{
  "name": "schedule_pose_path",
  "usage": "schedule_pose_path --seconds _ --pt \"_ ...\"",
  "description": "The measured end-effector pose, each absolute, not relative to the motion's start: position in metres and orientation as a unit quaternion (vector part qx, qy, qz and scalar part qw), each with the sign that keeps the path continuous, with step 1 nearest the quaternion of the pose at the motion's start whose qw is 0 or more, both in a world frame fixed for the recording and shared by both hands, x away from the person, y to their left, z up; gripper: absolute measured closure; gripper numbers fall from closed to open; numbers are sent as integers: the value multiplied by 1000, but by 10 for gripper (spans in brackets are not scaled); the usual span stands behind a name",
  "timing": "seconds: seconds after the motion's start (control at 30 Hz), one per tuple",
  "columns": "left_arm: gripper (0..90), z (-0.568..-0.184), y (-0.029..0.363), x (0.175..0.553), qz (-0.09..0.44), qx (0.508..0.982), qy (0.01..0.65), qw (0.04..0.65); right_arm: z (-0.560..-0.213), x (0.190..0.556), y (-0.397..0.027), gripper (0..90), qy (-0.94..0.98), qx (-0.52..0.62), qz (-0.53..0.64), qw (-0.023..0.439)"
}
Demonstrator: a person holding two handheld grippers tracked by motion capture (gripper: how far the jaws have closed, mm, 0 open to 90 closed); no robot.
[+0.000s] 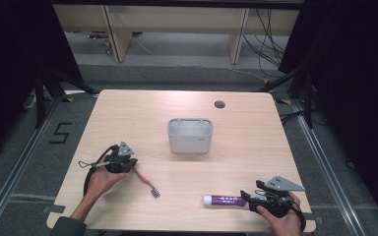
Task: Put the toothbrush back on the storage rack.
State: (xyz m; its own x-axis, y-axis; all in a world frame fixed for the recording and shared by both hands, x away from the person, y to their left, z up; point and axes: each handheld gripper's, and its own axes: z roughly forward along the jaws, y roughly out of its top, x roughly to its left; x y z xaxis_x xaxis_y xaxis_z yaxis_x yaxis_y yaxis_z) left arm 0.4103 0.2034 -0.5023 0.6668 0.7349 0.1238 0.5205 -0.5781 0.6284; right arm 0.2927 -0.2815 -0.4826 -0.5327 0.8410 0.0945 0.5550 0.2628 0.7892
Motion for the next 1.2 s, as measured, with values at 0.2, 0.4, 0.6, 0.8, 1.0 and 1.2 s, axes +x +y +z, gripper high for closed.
schedule_pose_path --seconds 0.2,0.4,0.6,0.8,1.0,1.2 --pt "896 -504 209 401 188 866 365 285 -483 293 -281 287 774 450 409 176" --pt "896 -504 214 390 181 873 357 280 -483 291 -279 287 769 464 407 162" --pt "896 -501 213 370 173 875 349 289 -483 293 -281 286 777 451 404 173" --pt "895 -498 207 358 162 882 333 291 -483 293 -281 286 778 451 403 173" --pt "891 -496 203 344 154 886 324 293 -483 293 -281 285 778 449 404 171" --pt "890 -495 201 337 146 888 319 298 -483 293 -280 285 779 449 404 170"
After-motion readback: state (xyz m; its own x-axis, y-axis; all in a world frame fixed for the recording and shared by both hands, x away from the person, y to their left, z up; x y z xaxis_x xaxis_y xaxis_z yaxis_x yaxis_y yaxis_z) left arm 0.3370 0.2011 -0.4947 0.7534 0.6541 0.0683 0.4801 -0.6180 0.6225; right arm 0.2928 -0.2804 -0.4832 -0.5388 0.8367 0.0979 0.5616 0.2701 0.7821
